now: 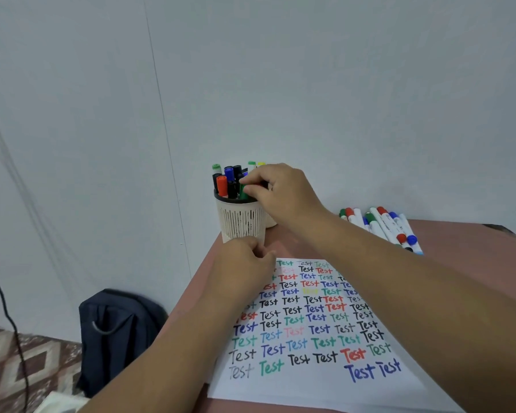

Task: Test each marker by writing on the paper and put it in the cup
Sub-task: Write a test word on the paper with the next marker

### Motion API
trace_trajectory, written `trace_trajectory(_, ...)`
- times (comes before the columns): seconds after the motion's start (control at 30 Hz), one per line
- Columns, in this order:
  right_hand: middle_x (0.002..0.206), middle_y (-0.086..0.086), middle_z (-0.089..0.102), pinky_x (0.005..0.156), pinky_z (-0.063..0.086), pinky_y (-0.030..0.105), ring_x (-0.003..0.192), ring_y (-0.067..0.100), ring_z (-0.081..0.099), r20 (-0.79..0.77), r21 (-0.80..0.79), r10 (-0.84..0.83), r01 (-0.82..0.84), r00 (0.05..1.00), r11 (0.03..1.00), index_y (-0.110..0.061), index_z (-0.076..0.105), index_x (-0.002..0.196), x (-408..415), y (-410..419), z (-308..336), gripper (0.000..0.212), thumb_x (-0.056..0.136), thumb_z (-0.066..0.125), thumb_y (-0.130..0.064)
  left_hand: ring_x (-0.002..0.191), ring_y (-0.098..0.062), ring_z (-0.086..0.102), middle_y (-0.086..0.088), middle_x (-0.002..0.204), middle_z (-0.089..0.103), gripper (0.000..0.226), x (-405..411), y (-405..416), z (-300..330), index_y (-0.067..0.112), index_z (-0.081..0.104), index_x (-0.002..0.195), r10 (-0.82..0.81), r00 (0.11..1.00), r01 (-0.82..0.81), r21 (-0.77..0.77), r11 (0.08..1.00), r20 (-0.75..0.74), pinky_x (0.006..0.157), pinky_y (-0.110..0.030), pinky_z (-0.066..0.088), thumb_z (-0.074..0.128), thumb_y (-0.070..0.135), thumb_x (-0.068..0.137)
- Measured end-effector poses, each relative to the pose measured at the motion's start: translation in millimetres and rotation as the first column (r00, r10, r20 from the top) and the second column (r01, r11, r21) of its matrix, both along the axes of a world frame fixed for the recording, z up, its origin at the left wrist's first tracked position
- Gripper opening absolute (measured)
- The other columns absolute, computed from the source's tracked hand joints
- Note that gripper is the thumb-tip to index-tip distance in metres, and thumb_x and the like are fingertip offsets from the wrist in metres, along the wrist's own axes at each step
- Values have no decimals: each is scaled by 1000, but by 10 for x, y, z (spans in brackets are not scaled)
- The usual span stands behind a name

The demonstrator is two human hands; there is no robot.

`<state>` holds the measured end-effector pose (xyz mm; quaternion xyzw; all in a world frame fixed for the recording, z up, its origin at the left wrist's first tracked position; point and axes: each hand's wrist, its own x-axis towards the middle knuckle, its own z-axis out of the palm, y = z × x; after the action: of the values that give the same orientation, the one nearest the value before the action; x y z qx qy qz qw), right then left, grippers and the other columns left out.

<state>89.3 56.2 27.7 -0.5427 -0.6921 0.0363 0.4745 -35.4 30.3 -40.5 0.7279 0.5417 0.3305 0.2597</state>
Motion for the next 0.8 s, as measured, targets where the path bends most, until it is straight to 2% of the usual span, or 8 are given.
trace_trajectory(0.1,105,-2,75,87,40,5,103,10,61,37,10,28,-29,999,1000,-14,81,102,-9,4,19,13,92,73,-10,68,-3,61,9,72,67,18,-1,-4,6,23,68,77,0,1000,1,18,1000,-20,53,-22,39,66,36,89)
trace_trajectory(0.17,108,-3,75,96,45,16,108,10,61,59,3,33,-33,998,999,-16,81,104,8,-8,35,15,92,72,-10,68,-3,61,9,72,67,18,-1,-8,7,24,68,76,-5,1000,6,24,1000,-29,53,-22,38,66,37,90)
trace_trajectory(0.33,124,-10,69,102,47,25,116,5,59,-43,-54,41,-44,998,998,-33,68,131,243,-159,67,39,96,69,-16,70,0,60,12,73,66,19,-10,-27,5,26,67,78,-52,997,56,58,997,-65,55,-20,38,67,40,90)
trace_trajectory(0.4,128,-11,67,104,44,25,117,2,56,66,-103,-33,39,997,994,-33,68,131,493,-201,80,37,98,66,-16,72,3,59,14,77,66,16,-13,-43,12,28,67,81,-76,993,84,81,993,-93,55,-18,36,68,41,90)
trace_trajectory(0.47,134,-12,65,104,37,22,123,3,53,274,-272,-65,142,960,952,-34,69,128,803,-255,81,36,100,63,-13,76,4,58,16,84,66,13,-10,-49,22,30,68,85,-104,986,118,103,988,-130,57,-16,36,68,42,90)
trace_trajectory(0.6,142,-1,58,100,42,27,125,19,56,587,-528,9,374,809,763,-33,70,129,1268,-371,-51,39,100,61,-9,85,3,54,17,98,60,14,0,-49,19,31,67,94,-169,961,207,168,964,-218,60,-13,34,69,44,89)
trace_trajectory(0.7,136,-2,60,94,51,35,114,22,60,663,-526,-20,485,748,698,-40,68,129,1373,-415,-166,32,98,66,-35,91,1,53,18,102,58,16,5,-44,7,32,66,97,-191,951,243,203,949,-244,63,-10,32,69,46,89)
trace_trajectory(0.8,133,3,52,93,46,37,107,22,52,773,-457,-25,584,634,671,-44,61,136,1356,-467,-229,39,98,57,-50,94,1,52,18,107,57,20,-1,-44,5,33,64,104,-201,949,255,215,943,-245,64,-9,31,69,46,89)
